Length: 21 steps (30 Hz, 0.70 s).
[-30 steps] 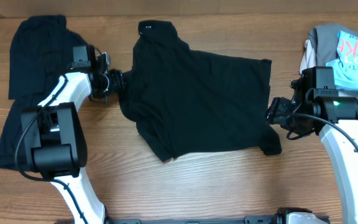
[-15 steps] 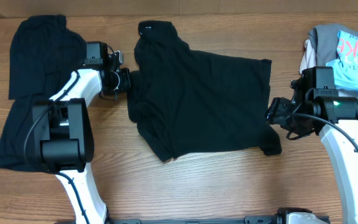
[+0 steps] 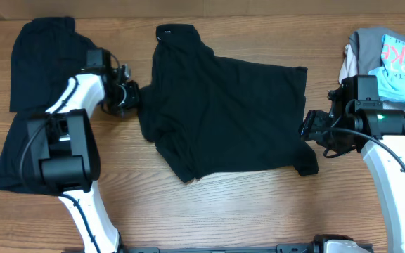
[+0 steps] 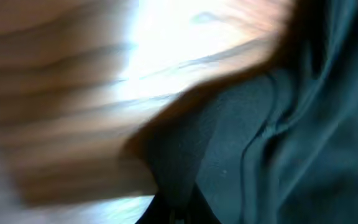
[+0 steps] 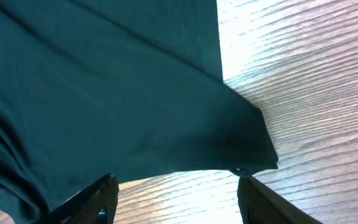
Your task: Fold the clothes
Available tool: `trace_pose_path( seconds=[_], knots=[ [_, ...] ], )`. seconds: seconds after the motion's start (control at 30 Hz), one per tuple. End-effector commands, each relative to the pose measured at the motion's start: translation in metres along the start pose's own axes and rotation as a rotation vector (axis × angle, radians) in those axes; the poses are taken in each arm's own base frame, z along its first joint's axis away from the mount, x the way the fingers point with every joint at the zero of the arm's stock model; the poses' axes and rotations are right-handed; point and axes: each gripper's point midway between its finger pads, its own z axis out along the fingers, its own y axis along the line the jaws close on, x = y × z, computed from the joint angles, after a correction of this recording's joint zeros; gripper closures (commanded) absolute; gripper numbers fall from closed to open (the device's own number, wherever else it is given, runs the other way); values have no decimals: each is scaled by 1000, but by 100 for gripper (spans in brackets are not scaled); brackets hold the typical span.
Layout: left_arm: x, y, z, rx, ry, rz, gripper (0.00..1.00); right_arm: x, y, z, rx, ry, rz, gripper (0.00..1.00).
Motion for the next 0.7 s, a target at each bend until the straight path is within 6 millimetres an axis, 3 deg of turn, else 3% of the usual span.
trace_pose_path(
  seconds=[0.0, 0.17, 0.43, 0.47, 0.53, 0.57, 0.6, 0.67],
  knots=[
    [-3, 58, -13, -248, 3, 22, 96, -1, 0, -2, -4, -9, 2, 34],
    [-28, 77, -53, -398, -49, 67, 96, -1, 0, -2, -4, -9, 2, 34],
    [-51, 97, -80, -568, -124, 84, 96, -1, 0, -2, -5, -10, 2, 34],
    [-52, 97, -81, -568, -127, 88, 92, -1, 0, -2, -5, -10, 2, 34],
    [-52, 97, -81, -568, -126, 87, 46, -2, 0, -2, -6, -13, 1, 34],
    [-52, 96, -81, -567, -126, 87, 35, -2, 0, -2, -6, -14, 1, 34],
    [-52, 96, -81, -562, -127, 86, 26, -3, 1, -2, -7, -16, 1, 34],
    [-51, 92, -82, -544, -121, 81, 20, -4, 1, -2, -9, -21, 0, 28]
  ],
)
